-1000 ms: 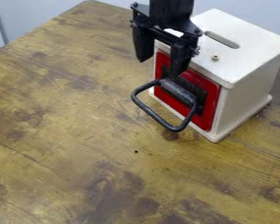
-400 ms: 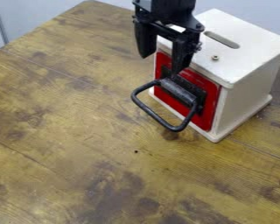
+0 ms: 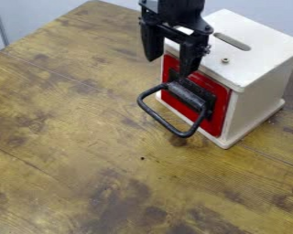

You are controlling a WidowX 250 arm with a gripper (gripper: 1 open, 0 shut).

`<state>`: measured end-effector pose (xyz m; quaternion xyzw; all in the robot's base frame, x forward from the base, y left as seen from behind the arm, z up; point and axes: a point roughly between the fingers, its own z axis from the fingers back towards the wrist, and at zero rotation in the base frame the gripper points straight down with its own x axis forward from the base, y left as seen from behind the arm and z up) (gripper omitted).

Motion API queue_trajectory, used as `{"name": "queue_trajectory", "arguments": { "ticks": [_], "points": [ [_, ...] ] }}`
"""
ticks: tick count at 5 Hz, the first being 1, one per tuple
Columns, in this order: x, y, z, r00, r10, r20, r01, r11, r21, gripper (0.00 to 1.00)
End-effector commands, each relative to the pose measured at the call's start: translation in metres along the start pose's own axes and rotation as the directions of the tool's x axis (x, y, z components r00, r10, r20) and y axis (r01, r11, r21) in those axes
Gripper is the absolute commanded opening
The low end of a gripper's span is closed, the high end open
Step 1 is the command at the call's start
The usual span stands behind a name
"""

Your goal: Close the drawer

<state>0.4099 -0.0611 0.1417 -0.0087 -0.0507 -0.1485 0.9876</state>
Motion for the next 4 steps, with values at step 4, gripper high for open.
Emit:
{"name": "queue_trajectory", "arguments": {
  "ticks": [4],
  "points": [
    [-0.003,0.010,0.044,0.995,0.042,0.090,-0.044,0.999,0.021,1.00]
  ]
}}
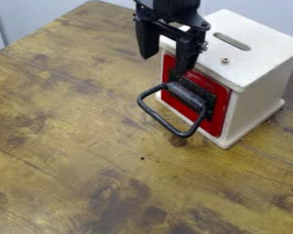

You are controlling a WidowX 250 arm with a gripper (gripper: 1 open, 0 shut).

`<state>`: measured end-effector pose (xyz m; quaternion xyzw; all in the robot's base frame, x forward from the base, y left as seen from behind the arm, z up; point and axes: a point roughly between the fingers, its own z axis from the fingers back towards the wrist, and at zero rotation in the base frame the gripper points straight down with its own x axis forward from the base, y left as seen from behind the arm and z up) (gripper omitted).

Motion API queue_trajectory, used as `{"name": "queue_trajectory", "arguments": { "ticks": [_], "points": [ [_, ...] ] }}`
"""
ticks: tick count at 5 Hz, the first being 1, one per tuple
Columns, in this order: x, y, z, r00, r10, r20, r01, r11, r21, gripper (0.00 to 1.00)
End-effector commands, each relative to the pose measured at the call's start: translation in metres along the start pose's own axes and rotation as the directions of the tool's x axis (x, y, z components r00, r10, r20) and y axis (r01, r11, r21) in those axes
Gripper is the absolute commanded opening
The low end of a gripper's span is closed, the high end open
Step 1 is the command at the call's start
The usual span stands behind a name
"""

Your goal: Close the drawer

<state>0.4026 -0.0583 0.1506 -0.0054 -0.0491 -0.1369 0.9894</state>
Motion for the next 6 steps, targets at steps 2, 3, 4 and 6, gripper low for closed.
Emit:
{"name": "queue_trajectory", "arguments": {
  "ticks": [2,3,4,6],
  "points": [
    [-0.002,0.017,0.040,0.995,0.065,0.081,-0.066,0.998,0.010,1.00],
    [-0.014,0.025,0.055,0.988,0.111,0.107,-0.114,0.993,0.028,1.00],
    [-0.021,0.018,0.052,0.991,0.107,0.078,-0.108,0.994,0.013,1.00],
    [-0.016,0.012,0.046,0.991,0.108,0.080,-0.110,0.994,0.016,1.00]
  ]
}}
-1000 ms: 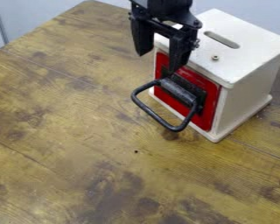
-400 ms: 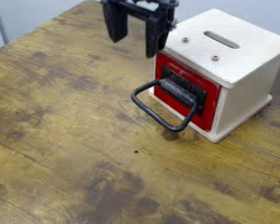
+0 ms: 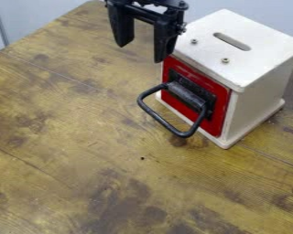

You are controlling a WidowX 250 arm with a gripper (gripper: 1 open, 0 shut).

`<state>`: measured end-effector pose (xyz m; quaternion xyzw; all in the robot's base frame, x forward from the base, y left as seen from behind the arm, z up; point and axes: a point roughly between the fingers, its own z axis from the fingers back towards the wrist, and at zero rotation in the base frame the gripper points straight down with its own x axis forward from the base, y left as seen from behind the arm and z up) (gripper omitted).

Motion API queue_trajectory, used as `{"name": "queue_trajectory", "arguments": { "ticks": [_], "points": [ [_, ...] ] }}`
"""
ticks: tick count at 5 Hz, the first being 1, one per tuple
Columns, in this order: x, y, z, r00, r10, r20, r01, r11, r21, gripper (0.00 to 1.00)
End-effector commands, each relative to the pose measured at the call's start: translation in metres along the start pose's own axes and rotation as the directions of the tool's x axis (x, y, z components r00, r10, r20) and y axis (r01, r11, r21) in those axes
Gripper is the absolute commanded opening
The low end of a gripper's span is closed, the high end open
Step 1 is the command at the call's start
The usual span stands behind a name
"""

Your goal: Close the drawer

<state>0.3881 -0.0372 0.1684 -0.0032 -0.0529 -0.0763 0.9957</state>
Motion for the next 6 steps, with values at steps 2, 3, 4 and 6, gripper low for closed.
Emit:
{"name": "queue_trajectory", "arguments": {
  "ticks": [2,3,4,6],
  "points": [
    [0.0032,-0.0089,0.0196,0.998,-0.012,0.058,0.012,1.000,0.000,1.00],
    [0.0048,-0.0105,0.0168,0.999,-0.015,0.050,0.015,1.000,-0.003,1.00],
    [0.0050,-0.0118,0.0162,0.998,-0.023,0.051,0.023,1.000,-0.002,1.00],
    [0.0057,-0.0136,0.0183,0.998,-0.039,0.055,0.039,0.999,-0.001,1.00]
  ]
}}
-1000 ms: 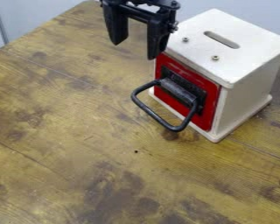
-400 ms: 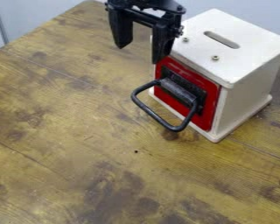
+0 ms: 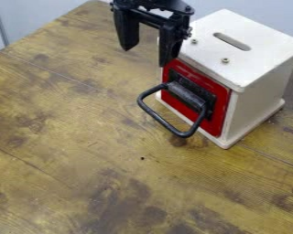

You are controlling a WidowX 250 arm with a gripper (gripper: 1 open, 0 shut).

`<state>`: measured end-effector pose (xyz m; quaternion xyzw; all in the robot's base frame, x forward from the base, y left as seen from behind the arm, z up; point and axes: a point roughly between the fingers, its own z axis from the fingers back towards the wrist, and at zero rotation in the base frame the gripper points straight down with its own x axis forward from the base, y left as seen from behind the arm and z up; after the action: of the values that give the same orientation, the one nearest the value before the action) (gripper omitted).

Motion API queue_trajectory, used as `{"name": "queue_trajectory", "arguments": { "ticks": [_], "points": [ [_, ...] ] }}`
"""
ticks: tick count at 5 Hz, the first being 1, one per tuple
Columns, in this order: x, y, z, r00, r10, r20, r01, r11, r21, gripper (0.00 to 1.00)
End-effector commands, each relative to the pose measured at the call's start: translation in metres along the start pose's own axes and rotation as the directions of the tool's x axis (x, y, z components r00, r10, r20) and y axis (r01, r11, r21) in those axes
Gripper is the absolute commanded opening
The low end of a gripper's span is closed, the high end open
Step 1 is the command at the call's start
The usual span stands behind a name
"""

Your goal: Close the drawer

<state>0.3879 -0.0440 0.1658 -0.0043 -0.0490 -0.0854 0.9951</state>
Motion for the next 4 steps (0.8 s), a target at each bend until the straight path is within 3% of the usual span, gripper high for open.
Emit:
{"name": "queue_trajectory", "arguments": {
  "ticks": [1,4],
  "points": [
    [0.0052,-0.0079,0.0224,0.998,-0.028,0.065,0.028,1.000,0.003,1.00],
    [0.0041,-0.0062,0.0283,0.996,-0.030,0.079,0.030,1.000,0.004,1.00]
  ]
}}
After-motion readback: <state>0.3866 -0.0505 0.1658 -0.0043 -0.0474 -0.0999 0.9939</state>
